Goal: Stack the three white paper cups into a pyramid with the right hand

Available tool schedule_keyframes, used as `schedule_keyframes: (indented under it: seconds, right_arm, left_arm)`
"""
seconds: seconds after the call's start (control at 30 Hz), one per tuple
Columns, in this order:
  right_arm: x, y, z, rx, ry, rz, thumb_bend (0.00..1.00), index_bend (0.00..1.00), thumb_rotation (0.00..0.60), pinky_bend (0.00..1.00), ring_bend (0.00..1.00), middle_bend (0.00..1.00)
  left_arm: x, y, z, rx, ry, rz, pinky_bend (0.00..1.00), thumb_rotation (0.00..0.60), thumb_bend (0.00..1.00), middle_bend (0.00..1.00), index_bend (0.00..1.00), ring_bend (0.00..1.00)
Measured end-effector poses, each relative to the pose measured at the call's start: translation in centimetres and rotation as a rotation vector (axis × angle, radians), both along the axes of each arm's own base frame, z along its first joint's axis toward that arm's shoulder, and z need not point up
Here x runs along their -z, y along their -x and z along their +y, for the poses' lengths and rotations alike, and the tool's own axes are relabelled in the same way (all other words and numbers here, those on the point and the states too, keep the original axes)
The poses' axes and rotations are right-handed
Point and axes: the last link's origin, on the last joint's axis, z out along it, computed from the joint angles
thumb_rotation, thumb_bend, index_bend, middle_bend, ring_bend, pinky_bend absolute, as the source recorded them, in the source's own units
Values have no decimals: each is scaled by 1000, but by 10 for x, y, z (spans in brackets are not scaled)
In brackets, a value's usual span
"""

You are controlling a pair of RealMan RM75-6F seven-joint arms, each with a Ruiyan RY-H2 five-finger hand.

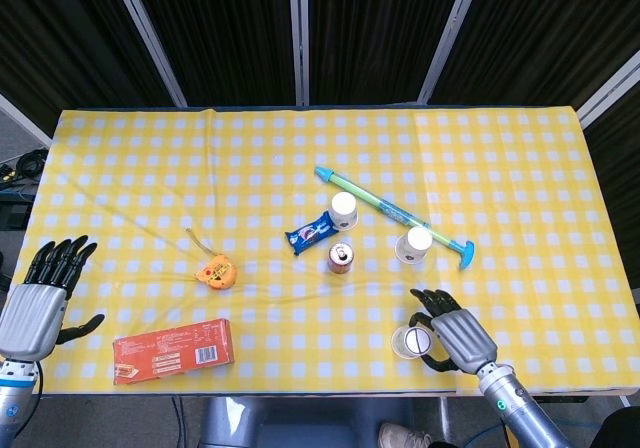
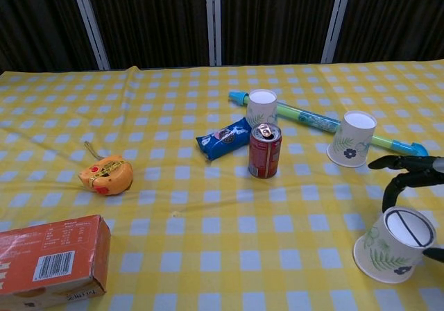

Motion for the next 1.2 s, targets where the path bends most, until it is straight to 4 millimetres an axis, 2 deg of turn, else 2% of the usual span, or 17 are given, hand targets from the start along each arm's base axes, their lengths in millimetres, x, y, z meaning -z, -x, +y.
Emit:
schedule_keyframes:
  seconds: [0.4,0.73,1.0,1.2]
  right_arm:
    - [-16,-24,-22,-34,83,-53,234,438,600,0,0,59]
    - [-33,-54,-69,-45,187,-90,233,443,600,0,0,59]
    - [-26,-58,-109,0,216,-74,233,443,600,0,0,59]
    - [-15,-61,-124,8,214,-75,234,443,600,0,0,59]
  left_arm:
    - [-1,2,1,-8,-3,-4,0,600,0,0,0,0]
    - [-4,6,5,-31,-3,-16,0,600,0,0,0,0]
    - [-5,9,8,-44,-2,-23,0,600,0,0,0,0]
    - [-5,11,10,-54,1,-20,0,600,0,0,0,0]
